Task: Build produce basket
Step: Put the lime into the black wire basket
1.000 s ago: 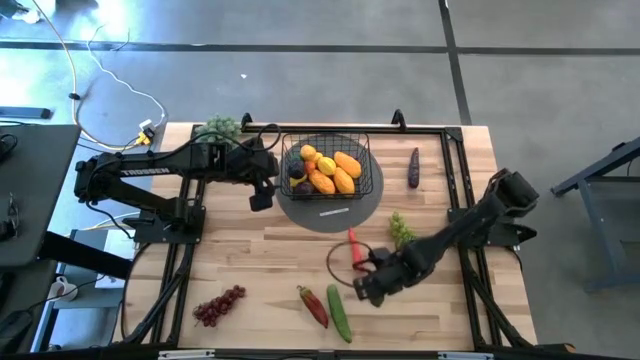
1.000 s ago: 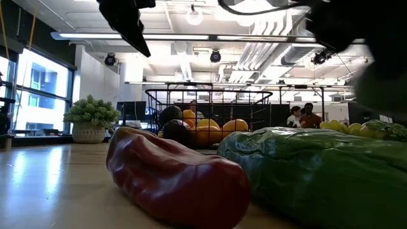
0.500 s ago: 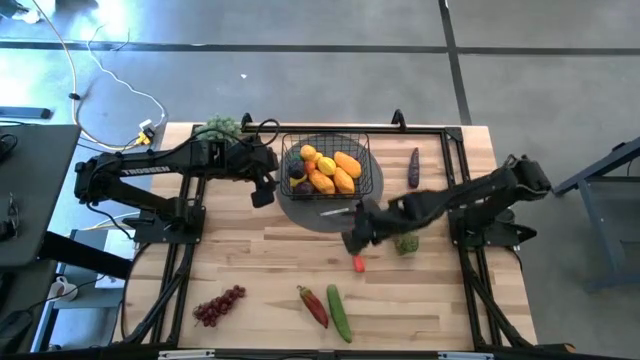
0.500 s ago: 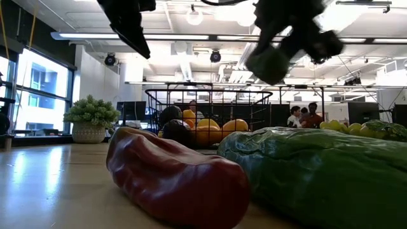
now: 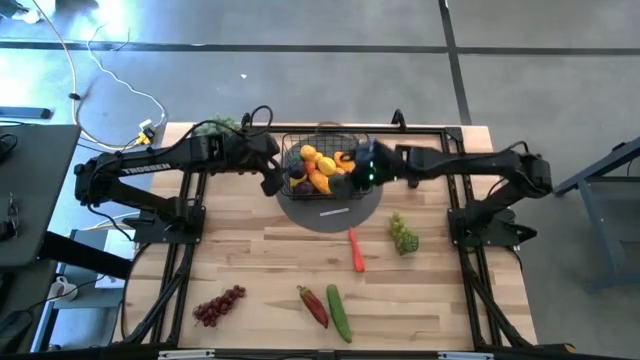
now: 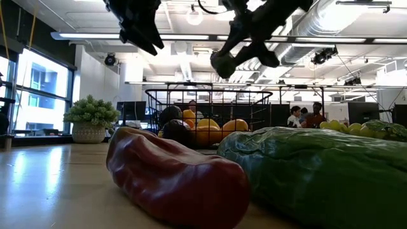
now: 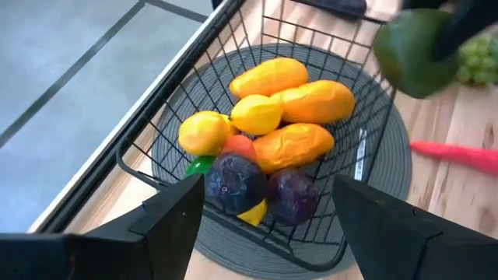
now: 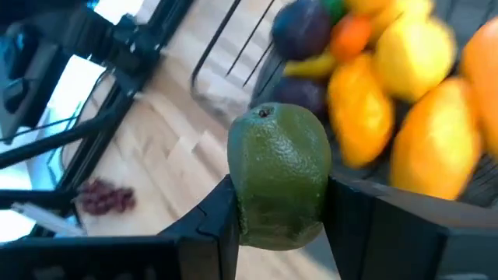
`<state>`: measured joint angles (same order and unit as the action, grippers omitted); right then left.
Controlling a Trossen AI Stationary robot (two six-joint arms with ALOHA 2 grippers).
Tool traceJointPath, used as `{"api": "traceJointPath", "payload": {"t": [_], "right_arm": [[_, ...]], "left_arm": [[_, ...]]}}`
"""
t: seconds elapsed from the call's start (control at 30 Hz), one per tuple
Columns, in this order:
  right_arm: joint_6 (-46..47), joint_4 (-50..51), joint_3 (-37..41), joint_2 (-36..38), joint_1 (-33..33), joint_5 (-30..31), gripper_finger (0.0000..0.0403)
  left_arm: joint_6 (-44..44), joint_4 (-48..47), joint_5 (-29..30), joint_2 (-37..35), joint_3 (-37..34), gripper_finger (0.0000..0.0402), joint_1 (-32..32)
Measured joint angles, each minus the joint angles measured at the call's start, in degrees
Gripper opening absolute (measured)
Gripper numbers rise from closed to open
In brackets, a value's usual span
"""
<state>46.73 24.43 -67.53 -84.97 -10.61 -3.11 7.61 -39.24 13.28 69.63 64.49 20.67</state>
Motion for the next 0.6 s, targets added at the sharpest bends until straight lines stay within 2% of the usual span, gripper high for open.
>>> {"api": "traceJointPath", "payload": {"t": [0.17,0.3,0.6], "right_arm": [[-5.87,-1.55,0.0,0.0,-6.97,-2.14,0.0116],[-11.23,-3.52,0.0,-0.31,-11.22,-3.61,0.0116],[-28.39,-13.06,-0.02,-2.25,-15.15,-3.52,0.0116]], "left_arm": [[3.78,0.2,0.33,0.0,0.0,0.0271,0.43],[6.21,0.19,3.01,0.0,0.0,0.0271,0.43],[8.08,0.17,6.97,0.0,0.0,0.0271,0.43]]}}
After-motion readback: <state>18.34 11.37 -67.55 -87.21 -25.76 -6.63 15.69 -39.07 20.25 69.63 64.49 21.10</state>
